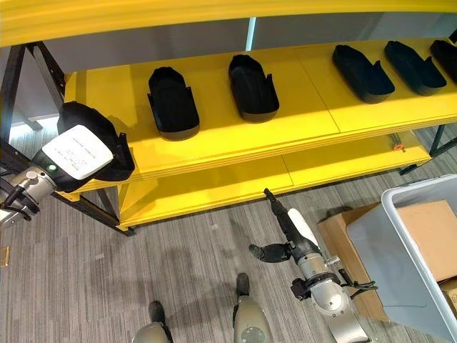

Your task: Move parts from the plastic box to the shelf.

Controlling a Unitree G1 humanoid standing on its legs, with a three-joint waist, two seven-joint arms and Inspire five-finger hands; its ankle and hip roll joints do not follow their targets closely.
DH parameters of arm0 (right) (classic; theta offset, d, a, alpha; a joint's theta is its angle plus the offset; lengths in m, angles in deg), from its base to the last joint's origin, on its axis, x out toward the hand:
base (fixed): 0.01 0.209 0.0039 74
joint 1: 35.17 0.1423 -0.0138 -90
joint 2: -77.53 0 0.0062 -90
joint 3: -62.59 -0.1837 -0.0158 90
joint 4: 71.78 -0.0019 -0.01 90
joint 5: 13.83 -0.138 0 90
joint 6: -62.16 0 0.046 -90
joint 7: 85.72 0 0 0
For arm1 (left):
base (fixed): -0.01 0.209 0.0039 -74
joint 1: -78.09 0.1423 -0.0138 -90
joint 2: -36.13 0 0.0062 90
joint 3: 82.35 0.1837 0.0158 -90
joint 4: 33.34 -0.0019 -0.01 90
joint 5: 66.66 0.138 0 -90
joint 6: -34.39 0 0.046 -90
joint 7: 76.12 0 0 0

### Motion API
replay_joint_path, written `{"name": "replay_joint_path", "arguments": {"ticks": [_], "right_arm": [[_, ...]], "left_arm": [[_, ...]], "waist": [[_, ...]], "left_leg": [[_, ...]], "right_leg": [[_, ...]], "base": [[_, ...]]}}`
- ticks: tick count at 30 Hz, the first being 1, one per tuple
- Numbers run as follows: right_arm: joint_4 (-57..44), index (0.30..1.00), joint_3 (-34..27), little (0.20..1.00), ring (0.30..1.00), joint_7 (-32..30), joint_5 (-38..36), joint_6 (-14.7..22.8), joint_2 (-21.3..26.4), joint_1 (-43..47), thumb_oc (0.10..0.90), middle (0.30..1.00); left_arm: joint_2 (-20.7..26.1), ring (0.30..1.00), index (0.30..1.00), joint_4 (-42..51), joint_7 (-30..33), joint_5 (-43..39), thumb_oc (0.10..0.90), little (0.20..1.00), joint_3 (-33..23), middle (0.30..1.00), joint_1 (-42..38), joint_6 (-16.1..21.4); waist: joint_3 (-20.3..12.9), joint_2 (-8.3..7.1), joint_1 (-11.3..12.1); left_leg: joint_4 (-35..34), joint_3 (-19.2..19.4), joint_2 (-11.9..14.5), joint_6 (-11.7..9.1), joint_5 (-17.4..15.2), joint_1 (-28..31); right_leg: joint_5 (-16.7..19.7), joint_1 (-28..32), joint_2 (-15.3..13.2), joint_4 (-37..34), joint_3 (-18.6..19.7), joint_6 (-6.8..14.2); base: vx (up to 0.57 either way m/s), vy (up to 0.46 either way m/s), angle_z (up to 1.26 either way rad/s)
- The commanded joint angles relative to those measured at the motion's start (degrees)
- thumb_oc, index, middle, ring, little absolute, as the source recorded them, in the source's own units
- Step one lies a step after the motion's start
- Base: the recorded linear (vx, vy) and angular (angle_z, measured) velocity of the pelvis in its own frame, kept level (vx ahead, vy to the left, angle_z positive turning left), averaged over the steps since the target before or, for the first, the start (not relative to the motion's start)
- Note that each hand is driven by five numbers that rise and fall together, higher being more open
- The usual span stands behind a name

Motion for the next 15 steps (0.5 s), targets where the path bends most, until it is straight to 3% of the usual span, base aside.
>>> {"name": "replay_joint_path", "arguments": {"ticks": [1,5,15], "right_arm": [[-6.32,1.0,-2.31,1.0,1.0,-1.1,-2.47,6.09,3.81,3.46,0.9,1.0],[-6.53,1.0,-2.99,1.0,1.0,-1.3,-3.12,6.63,4.52,4.18,0.9,1.0],[-6.49,1.0,-4.36,1.0,1.0,-2.29,-3.41,6.85,4.6,4.64,0.9,1.0]], "left_arm": [[6.11,0.3,0.3,-0.99,3.57,-0.47,0.4,0.3,-2.69,0.3,-8.58,-4.48],[7.57,0.3,0.3,-3.33,3.61,0.73,0.4,0.3,3.97,0.3,-14.7,-4.59],[7.94,0.3,0.3,-6.57,3.39,1.91,0.4,0.3,11.62,0.3,-21.98,-5.44]], "waist": [[-3.61,0.64,-0.97],[-2.58,0.92,-1.27],[-2.1,1.0,-1.32]], "left_leg": [[8.34,-1.44,0.53,2.18,-3.17,-4.99],[10.96,-1.72,0.24,2.59,-4.0,-8.66],[13.75,-2.27,-0.06,3.29,-4.71,-14.2]], "right_leg": [[-10.8,-0.34,-4.21,10.88,0.63,3.45],[-10.64,-3.61,-4.4,12.48,1.42,3.46],[-10.64,-8.44,-4.5,14.1,2.0,3.31]], "base": [[-0.09,0.036,0.02],[-0.07,0.039,-0.01],[-0.01,0.022,-0.01]]}}
